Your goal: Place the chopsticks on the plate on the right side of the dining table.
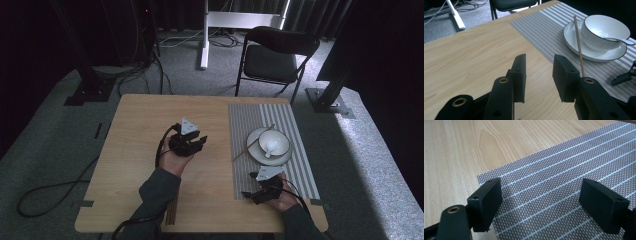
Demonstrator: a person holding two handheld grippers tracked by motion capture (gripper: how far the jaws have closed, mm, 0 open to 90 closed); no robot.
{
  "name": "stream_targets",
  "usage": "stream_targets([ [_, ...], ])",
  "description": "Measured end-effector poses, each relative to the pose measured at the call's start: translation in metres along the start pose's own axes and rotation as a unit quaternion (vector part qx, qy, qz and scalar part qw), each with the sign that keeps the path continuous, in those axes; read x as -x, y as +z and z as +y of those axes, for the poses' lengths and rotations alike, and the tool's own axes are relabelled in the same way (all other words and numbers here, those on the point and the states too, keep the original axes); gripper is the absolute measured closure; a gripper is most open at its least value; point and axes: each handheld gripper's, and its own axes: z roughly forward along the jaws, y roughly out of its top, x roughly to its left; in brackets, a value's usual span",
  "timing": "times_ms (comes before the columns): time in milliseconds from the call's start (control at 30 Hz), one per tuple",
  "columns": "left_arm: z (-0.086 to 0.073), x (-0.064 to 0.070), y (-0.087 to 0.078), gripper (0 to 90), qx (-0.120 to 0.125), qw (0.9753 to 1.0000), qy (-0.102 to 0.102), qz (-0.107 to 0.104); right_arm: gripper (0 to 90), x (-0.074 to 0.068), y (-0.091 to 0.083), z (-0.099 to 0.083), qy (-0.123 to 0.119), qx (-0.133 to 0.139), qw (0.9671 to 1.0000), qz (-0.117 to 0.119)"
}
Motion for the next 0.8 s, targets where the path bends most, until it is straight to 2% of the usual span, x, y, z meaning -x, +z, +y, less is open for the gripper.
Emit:
stream_targets([
  [167,-0.011,-0.004,-0.009,63.9,0.001,1.0,-0.005,0.005,17.7,0.0,0.0,0.0,0.0,0.0,1.0,0.0],
  [333,-0.03,-0.008,-0.018,63.3,-0.008,0.9999,0.011,-0.001,17.7,0.0,0.0,0.0,0.001,0.0,1.0,0.0],
  [567,-0.045,-0.017,-0.024,62.9,-0.021,0.9998,0.004,0.006,17.6,0.0,0.0,0.0,0.003,-0.001,1.0,0.001],
  [667,-0.05,-0.02,-0.027,62.4,-0.023,0.9997,-0.006,0.008,17.6,0.0,0.0,0.0,0.004,-0.001,1.0,0.001],
  [800,-0.057,-0.021,-0.028,62.0,-0.026,0.9996,-0.01,0.009,17.6,0.0,0.0,0.0,0.003,0.0,1.0,0.0],
])
